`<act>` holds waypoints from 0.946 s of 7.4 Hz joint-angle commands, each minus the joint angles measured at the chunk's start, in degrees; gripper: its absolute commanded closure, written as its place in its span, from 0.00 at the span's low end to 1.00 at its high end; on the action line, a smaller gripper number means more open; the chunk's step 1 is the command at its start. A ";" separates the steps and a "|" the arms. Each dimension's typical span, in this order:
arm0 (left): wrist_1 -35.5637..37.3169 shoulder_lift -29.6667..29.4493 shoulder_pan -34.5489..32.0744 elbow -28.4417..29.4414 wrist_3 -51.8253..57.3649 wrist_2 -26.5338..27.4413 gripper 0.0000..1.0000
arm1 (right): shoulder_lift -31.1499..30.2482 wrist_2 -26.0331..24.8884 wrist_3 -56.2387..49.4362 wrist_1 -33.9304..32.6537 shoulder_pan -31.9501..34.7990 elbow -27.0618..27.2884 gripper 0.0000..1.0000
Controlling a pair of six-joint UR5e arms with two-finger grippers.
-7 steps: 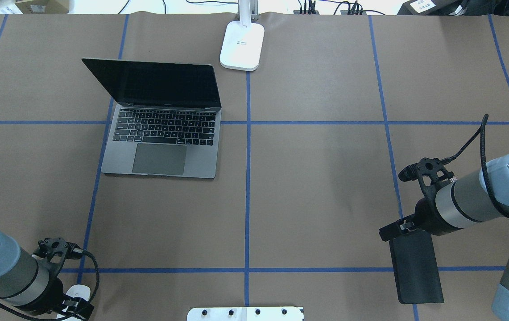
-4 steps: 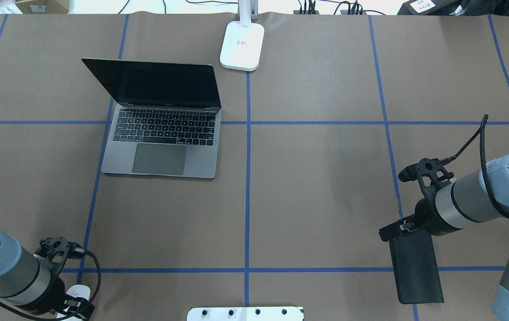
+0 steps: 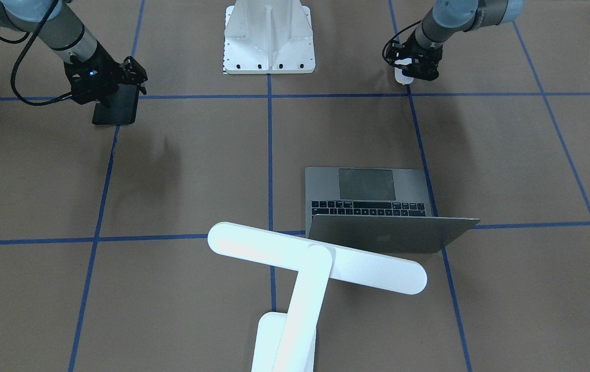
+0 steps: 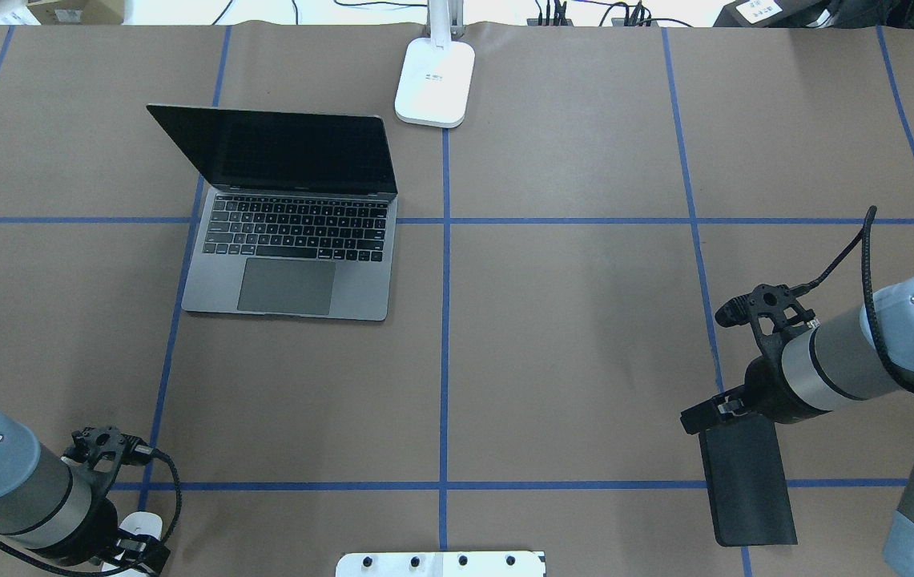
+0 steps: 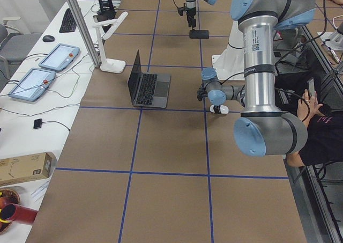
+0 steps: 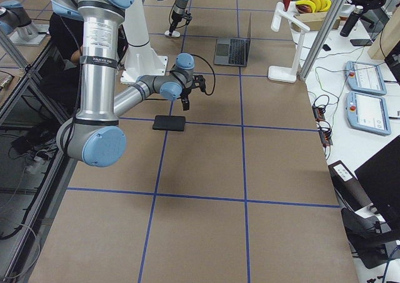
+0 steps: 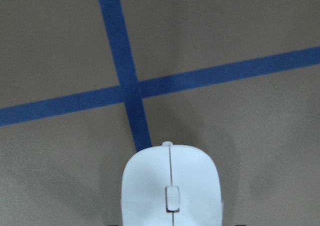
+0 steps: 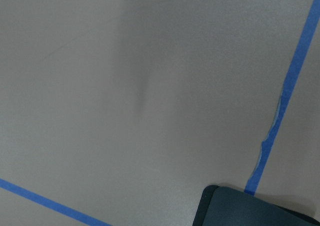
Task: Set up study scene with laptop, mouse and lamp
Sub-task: 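Grasp the white mouse with the left gripper while the right gripper lowers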
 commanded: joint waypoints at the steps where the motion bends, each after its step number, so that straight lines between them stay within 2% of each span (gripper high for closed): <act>1: 0.04 -0.07 -0.02 0.00 -0.07 0.00 0.40 | -0.01 -0.09 0.00 0.08 -0.08 0.05 0.02; 6: -0.13 -0.16 -0.19 -0.96 -0.51 -0.18 0.44 | -0.18 -0.79 -0.70 0.08 0.61 0.13 0.02; 7: -0.22 0.19 -0.89 -2.27 -0.59 -0.18 0.44 | -2.18 -0.70 -1.14 0.00 1.40 0.13 0.02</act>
